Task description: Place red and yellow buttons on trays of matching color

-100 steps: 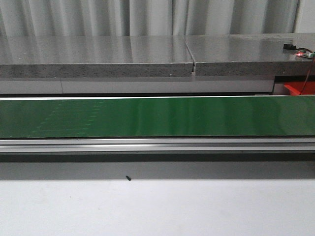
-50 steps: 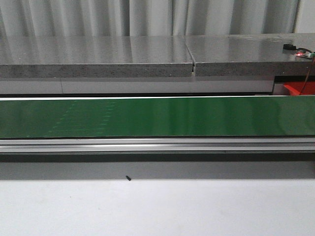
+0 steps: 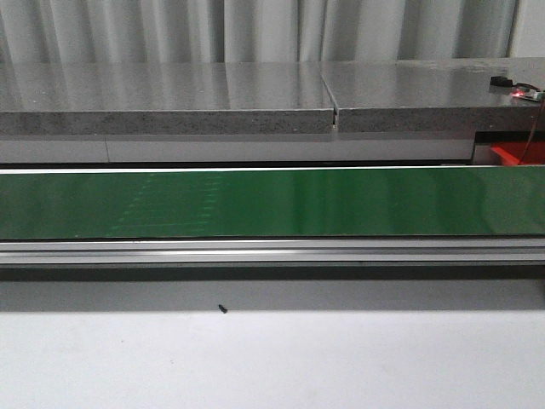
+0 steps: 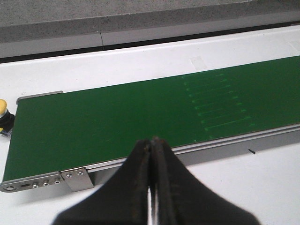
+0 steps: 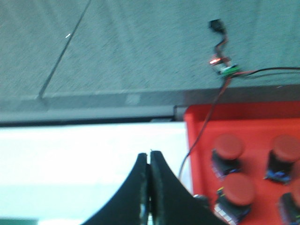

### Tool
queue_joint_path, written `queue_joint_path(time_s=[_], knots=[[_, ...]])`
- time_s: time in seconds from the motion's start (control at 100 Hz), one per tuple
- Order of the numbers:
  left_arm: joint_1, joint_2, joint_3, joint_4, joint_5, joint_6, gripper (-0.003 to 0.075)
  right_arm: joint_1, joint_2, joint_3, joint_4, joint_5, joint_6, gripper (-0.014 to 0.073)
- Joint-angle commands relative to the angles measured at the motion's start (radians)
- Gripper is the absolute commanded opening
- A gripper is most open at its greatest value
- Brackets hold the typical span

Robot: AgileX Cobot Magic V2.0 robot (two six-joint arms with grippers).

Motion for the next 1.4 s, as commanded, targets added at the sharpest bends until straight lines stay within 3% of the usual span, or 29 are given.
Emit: queue_joint_path(time_s=[0.0, 0.16, 0.58, 0.68, 0.87, 1.06, 1.17, 1.39], knots=[[-0.009, 0.004, -0.024, -0.027, -0.062, -0.003, -0.0019, 0.048, -0.071, 0.019, -0.009, -0.041, -0.013, -0.0064], [-0.009, 0.004, -0.024, -0.027, -0.062, -0.003, -0.0019, 0.108, -0.138, 0.091, -0.007, -0.050, -0.013, -0.0064], [-0.009, 0.004, -0.024, -0.027, -0.062, -0.003, -0.0019, 0.108, -0.297, 0.223, -0.032, 0.078, 0.035, -0.0064], [-0.009, 0.004, -0.024, -0.027, -0.062, -0.003, -0.0019, 0.108, -0.320, 0.232, -0.205, 0.115, 0.233, -0.0064], [-0.009, 0.004, -0.024, -0.027, -0.062, -0.003, -0.0019, 0.108, -0.380, 0.232, -0.712, 0.165, 0.844, -0.0067], [-0.009, 0.004, -0.024, -0.027, -0.062, -0.003, -0.0019, 0.112, -0.470, 0.232, -1.104, 0.213, 1.227, -0.0067], [-0.009, 0.004, -0.024, -0.027, -0.062, -0.003, -0.0019, 0.140, -0.524, 0.234, -1.239, 0.241, 1.309, -0.0067], [-0.009, 0.004, -0.024, -0.027, -0.062, -0.003, -0.0019, 0.172, -0.643, 0.254, -1.267, 0.270, 1.248, -0.0067]])
